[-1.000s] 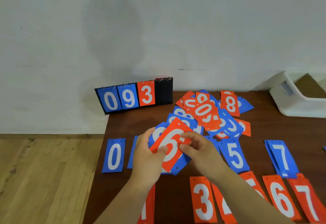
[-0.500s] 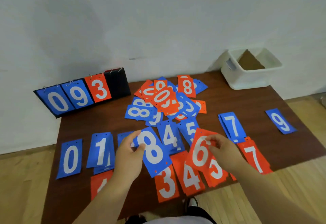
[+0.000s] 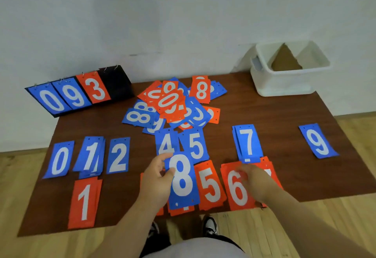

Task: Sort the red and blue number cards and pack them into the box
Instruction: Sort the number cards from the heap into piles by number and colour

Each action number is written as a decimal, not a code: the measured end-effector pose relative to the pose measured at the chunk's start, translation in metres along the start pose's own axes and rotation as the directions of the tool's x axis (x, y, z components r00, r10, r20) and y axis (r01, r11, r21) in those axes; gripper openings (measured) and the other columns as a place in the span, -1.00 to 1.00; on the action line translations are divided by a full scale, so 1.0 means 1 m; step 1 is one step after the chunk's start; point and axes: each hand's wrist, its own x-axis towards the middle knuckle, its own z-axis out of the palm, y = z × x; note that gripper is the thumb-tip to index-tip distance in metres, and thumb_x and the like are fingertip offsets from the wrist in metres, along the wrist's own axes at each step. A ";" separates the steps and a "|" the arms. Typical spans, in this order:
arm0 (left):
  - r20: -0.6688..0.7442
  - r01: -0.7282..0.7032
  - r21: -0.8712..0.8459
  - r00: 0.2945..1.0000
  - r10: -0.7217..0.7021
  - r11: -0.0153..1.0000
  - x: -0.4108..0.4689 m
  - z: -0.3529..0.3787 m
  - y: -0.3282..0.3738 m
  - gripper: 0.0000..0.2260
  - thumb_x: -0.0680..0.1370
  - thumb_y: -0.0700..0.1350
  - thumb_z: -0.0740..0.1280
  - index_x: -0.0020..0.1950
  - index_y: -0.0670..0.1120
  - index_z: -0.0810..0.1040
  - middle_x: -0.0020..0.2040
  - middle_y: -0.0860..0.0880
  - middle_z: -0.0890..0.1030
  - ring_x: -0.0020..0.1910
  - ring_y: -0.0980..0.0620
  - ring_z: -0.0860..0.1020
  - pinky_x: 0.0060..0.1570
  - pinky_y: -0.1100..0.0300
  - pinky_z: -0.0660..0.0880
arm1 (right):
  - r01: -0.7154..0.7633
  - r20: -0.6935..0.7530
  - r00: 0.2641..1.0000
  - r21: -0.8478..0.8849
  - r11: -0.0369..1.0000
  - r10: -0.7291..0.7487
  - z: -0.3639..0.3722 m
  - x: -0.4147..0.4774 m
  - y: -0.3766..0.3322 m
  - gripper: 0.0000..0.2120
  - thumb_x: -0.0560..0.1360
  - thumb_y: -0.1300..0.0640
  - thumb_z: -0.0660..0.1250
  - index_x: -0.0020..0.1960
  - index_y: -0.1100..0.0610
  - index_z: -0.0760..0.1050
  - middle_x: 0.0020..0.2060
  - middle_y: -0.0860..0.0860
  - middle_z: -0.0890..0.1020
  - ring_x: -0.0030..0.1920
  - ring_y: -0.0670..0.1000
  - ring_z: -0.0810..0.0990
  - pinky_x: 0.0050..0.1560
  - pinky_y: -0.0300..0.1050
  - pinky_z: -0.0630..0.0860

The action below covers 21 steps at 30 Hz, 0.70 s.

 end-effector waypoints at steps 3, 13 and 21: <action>0.017 0.004 0.048 1.000 -0.005 0.999 -0.007 0.009 0.007 -0.74 0.59 -0.20 0.41 0.05 0.20 0.56 -0.12 -0.04 0.65 -0.26 -0.01 0.55 -0.28 0.22 0.48 | 0.012 -0.097 0.995 0.134 0.991 0.001 -0.012 0.000 -0.004 -0.72 0.54 0.12 0.39 0.25 -0.03 0.59 0.12 -0.01 0.62 0.06 -0.04 0.60 0.15 -0.12 0.56; 0.422 -0.099 0.068 0.904 0.062 0.993 -0.020 0.018 0.038 -0.85 0.56 -0.13 0.46 -0.03 0.14 0.60 -0.16 0.05 0.64 -0.19 0.03 0.57 -0.10 -0.04 0.55 | 0.094 0.129 0.958 0.701 0.707 -0.256 -0.060 -0.018 -0.090 -0.84 0.54 0.22 0.45 0.03 -0.01 0.67 -0.09 -0.13 0.71 -0.10 -0.21 0.65 -0.12 -0.33 0.52; 0.322 0.064 -0.017 0.945 -0.056 0.998 -0.004 -0.010 0.041 -0.80 0.54 -0.22 0.48 0.02 0.10 0.67 0.08 0.10 0.68 0.08 0.12 0.65 0.07 0.14 0.61 | -0.022 -0.074 0.986 0.835 0.550 0.152 -0.055 -0.026 -0.095 -0.85 0.57 0.29 0.40 0.03 0.06 0.65 -0.05 0.06 0.71 0.00 0.06 0.72 -0.13 -0.01 0.70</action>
